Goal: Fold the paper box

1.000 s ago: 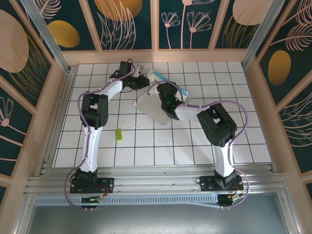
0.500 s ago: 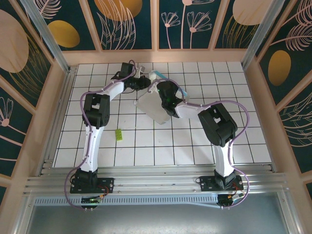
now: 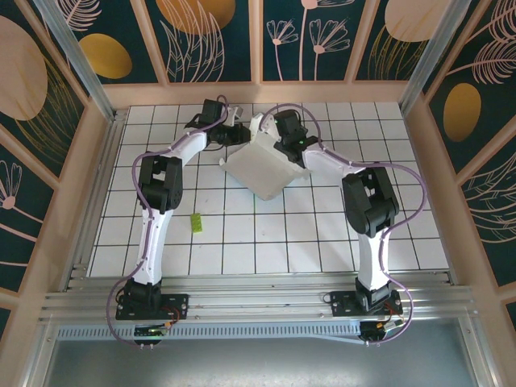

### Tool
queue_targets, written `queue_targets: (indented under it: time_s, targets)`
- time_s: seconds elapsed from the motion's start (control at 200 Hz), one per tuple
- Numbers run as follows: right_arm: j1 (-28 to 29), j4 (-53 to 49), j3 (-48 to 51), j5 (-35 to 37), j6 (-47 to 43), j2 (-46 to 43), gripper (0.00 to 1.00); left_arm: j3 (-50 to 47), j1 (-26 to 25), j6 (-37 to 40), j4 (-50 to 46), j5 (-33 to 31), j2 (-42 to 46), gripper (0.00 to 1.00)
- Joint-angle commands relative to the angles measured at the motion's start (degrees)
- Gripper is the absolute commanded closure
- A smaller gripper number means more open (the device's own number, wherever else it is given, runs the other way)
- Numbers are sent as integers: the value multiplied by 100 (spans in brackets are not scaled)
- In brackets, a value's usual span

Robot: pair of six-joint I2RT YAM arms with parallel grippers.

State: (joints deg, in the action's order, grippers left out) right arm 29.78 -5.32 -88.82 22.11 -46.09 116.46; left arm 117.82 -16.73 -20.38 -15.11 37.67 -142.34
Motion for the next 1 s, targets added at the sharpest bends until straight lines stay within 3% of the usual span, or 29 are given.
queue_targets:
  time_s: [0.0, 0.14, 0.265, 0.375, 0.661, 0.781, 0.996]
  targets:
    - [-22, -610, -163, -793, 284, 331, 93, 283, -165, 276, 82, 101, 227, 81]
    - [-99, -675, -215, -870, 308, 291, 93, 202, -164, 375, 202, 41, 277, 64]
    - [-161, -753, -208, -909, 337, 231, 93, 45, -172, 654, 157, -442, 425, 57]
    - [-209, -718, -107, -873, 339, 149, 93, -176, -164, 869, 210, -708, 581, 56]
    - [-66, -341, 142, -356, 182, -2, 93, -681, -168, 996, 346, -426, 767, 58]
    - [18, 75, 386, 80, -73, -108, 93, -1141, -168, 1059, 560, -708, 1068, 56]
    - [125, 764, 736, 617, -592, -318, 93, -1560, -148, 1400, 456, -1763, 1358, 51]
